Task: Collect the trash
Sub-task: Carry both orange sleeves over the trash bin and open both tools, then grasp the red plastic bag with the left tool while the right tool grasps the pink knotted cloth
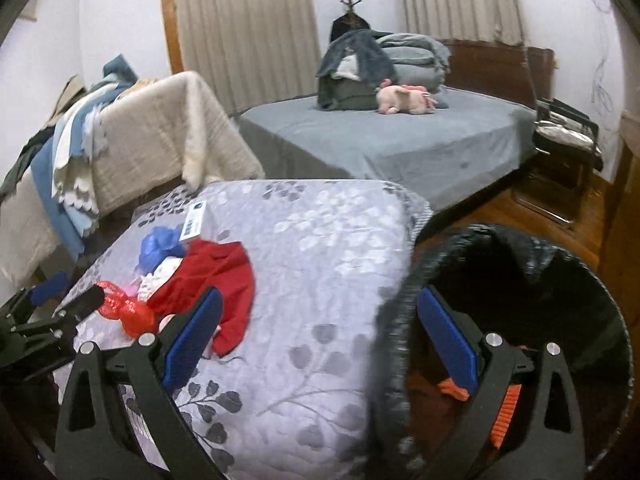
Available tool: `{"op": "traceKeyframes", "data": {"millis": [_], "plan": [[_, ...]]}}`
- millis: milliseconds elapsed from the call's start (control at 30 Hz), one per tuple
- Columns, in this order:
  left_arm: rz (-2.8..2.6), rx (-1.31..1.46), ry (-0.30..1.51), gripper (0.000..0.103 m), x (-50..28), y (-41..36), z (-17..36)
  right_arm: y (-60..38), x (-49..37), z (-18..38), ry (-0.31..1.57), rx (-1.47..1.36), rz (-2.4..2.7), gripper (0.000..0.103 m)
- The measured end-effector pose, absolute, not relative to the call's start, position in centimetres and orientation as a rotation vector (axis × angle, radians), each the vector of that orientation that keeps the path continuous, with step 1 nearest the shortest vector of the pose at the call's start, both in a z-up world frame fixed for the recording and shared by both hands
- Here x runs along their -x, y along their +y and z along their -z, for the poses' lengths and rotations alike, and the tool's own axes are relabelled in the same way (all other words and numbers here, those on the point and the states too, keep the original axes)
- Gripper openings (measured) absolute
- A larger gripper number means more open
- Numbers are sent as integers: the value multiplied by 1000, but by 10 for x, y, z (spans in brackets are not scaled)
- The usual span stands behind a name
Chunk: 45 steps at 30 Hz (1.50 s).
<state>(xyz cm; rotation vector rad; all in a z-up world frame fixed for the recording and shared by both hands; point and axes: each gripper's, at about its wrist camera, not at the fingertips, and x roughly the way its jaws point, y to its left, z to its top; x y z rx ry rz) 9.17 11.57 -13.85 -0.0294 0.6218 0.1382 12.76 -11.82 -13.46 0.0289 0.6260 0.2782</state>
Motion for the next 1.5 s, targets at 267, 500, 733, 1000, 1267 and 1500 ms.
{"op": "traceKeyframes", "data": {"millis": [267, 500, 733, 1000, 1267, 1500], "plan": [[-141, 80, 670, 89, -104, 126, 172, -89, -139, 155, 651, 20, -295, 95], [-106, 112, 705, 74, -118, 125, 186, -82, -144, 163, 671, 37, -296, 95], [-101, 142, 722, 43, -114, 130, 191, -75, -147, 165, 671, 46, -306, 95], [-95, 161, 668, 30, -101, 142, 171, -60, -144, 164, 667, 46, -341, 95], [-105, 146, 661, 28, -89, 156, 162, -34, -135, 171, 689, 40, -404, 95], [-132, 139, 685, 28, -83, 169, 172, 0, -130, 180, 697, 79, -466, 86]]}}
